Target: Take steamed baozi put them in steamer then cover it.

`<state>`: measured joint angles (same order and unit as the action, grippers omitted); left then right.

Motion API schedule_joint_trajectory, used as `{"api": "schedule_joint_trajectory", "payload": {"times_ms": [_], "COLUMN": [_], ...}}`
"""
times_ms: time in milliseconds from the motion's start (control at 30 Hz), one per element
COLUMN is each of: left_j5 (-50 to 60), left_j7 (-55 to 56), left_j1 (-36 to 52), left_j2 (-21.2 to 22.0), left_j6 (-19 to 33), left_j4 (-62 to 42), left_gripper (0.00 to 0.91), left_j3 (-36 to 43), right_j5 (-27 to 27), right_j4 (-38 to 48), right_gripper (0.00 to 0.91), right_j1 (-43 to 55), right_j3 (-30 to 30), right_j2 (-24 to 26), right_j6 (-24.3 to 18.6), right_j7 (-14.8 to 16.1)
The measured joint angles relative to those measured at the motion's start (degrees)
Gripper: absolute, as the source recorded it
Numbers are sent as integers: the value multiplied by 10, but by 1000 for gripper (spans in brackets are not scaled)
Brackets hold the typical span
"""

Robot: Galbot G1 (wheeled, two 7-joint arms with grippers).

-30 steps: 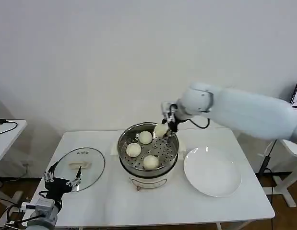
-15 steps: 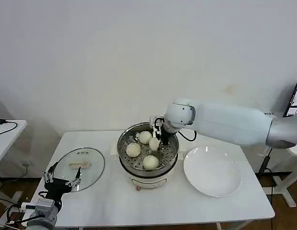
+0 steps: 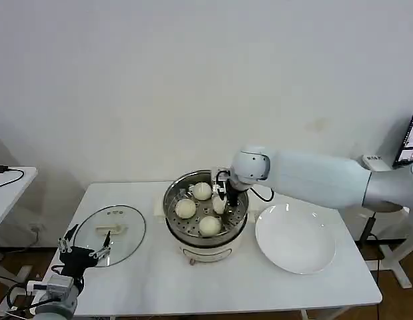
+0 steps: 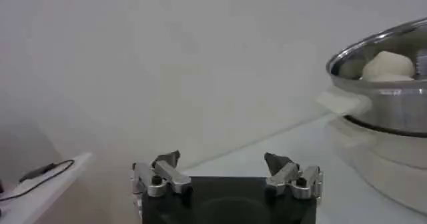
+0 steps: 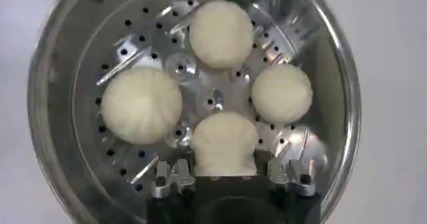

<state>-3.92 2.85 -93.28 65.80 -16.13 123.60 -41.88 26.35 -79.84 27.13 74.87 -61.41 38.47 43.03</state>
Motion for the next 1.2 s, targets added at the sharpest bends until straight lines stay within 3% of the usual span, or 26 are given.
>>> {"api": "schedule_joint_trajectory", "payload": {"times_ms": [167, 267, 667, 967, 1067, 1200], "left_j5": [0, 0, 0, -1, -2, -2], "left_j7": [0, 0, 0, 0, 0, 0], "left_j1": [0, 0, 1, 1, 1, 1], "left_j2": [0, 0, 2, 2, 3, 5], "left_j6": [0, -1, -1, -1, -1, -1], "left_j4": [2, 2, 0, 1, 1, -1], "left_gripper": [907, 907, 907, 907, 907, 907], "left_j3": [0, 0, 1, 1, 2, 4], "right_j5": [-7, -11, -6, 5, 13, 22], "right_j4": [1, 3, -10, -50, -70, -105], "right_gripper": [615, 907, 907, 907, 907, 907], "right_j1": [-6, -9, -1, 18, 18, 4], "right_j3": [-1, -3, -20, -54, -72, -107], "right_j2": [-1, -1, 11, 50, 69, 102], "right_j6": [2, 2, 6, 8, 6, -4], "right_j7": [1, 1, -13, -32, -44, -81]}}
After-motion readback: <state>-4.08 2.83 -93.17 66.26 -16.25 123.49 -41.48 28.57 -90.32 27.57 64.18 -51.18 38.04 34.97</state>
